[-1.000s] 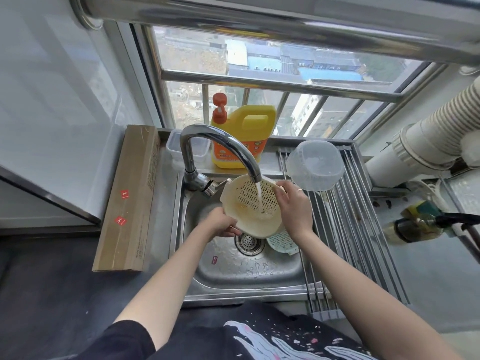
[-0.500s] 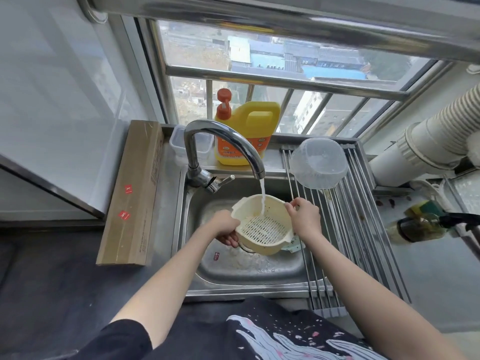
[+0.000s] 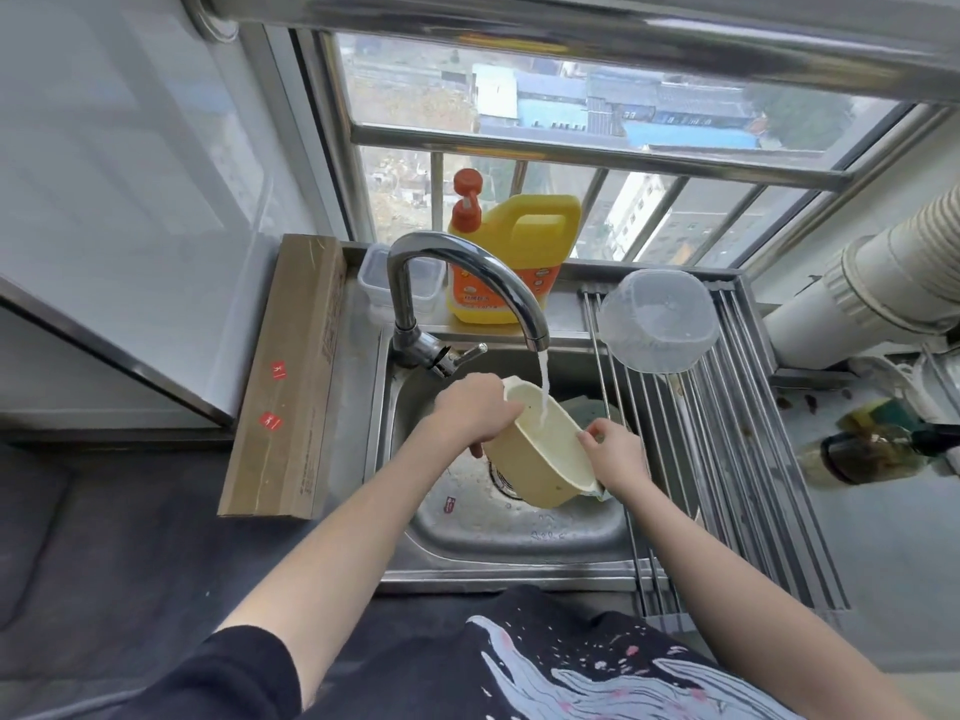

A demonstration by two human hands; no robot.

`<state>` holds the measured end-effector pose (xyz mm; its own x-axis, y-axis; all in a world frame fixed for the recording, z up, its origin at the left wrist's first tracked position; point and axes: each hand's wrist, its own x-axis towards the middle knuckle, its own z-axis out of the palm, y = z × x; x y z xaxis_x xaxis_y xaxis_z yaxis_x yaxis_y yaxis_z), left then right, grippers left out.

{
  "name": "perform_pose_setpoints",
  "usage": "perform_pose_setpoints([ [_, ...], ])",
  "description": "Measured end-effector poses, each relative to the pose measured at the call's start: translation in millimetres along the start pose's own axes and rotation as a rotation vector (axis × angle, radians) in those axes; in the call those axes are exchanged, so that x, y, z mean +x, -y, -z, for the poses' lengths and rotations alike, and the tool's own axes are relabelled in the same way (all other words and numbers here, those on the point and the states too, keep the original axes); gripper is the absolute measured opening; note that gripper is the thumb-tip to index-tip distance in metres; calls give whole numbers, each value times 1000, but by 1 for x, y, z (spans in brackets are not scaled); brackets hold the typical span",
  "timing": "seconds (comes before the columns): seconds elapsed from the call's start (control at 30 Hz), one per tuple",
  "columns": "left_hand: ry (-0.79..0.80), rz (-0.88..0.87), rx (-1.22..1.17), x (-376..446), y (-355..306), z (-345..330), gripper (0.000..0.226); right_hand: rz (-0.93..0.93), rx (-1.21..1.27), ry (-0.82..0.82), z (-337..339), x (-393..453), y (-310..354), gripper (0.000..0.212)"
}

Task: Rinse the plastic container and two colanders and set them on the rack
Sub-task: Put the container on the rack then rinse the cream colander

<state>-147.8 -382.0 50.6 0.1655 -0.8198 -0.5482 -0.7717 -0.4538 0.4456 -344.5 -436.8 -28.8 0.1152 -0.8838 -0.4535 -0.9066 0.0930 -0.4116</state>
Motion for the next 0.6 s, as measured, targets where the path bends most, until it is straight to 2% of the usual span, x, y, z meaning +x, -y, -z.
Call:
perform_pose_setpoints([
  [0.1, 16, 6, 71, 0, 2, 5, 26, 9, -36, 61, -5, -2, 5, 20],
  [0.2, 107, 16, 107, 3, 3, 3, 28, -6, -75, 131, -3, -1, 1, 24],
  [0.3, 214, 63, -3, 9, 11, -5, 26, -43, -78, 143, 3, 0, -3, 23],
  [0.43, 346, 158, -207, 20, 27, -24, 18, -102, -36, 74, 14, 0, -1, 21],
  [0.6, 430, 243, -375, 25, 42, -45, 27, -107, 30, -40, 25, 0, 14, 18],
])
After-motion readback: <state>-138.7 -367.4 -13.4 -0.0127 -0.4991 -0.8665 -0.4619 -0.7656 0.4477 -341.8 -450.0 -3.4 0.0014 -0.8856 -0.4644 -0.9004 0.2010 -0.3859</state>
